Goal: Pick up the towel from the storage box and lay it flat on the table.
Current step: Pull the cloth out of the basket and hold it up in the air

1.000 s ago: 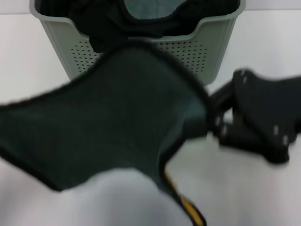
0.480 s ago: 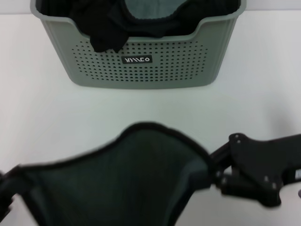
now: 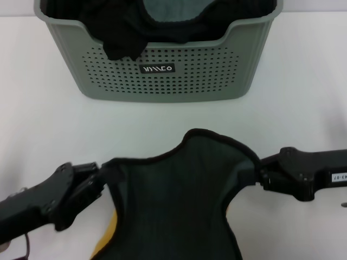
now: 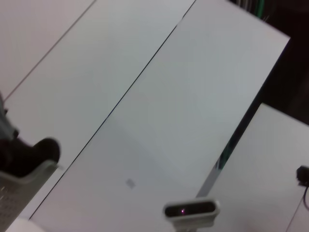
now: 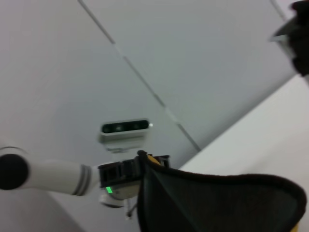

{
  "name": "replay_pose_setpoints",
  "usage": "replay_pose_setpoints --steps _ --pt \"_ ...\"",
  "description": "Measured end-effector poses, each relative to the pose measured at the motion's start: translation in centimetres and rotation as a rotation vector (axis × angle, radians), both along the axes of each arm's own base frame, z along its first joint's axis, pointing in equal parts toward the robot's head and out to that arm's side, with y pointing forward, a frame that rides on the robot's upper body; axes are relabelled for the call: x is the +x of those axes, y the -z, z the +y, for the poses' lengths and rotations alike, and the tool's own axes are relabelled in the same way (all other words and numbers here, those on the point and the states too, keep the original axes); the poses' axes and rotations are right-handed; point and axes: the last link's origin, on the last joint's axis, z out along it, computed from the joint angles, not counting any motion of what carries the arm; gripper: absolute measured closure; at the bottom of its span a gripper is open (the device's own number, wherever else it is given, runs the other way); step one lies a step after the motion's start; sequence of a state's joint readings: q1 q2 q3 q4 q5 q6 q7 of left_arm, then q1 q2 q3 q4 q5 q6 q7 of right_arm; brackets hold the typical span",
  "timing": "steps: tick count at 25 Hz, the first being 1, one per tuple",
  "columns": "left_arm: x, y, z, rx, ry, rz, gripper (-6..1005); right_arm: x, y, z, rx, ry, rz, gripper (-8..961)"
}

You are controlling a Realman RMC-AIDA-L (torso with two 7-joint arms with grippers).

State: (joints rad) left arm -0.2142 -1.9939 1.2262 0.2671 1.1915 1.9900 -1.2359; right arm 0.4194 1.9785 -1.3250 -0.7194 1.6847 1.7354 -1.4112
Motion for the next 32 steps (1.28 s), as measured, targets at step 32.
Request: replay_pose_setpoints --steps 32 --pt "-3.2 1.0 11.6 0.203 -0.366 0.383 984 0.3 1.9 9.1 0.222 0.153 -0.438 941"
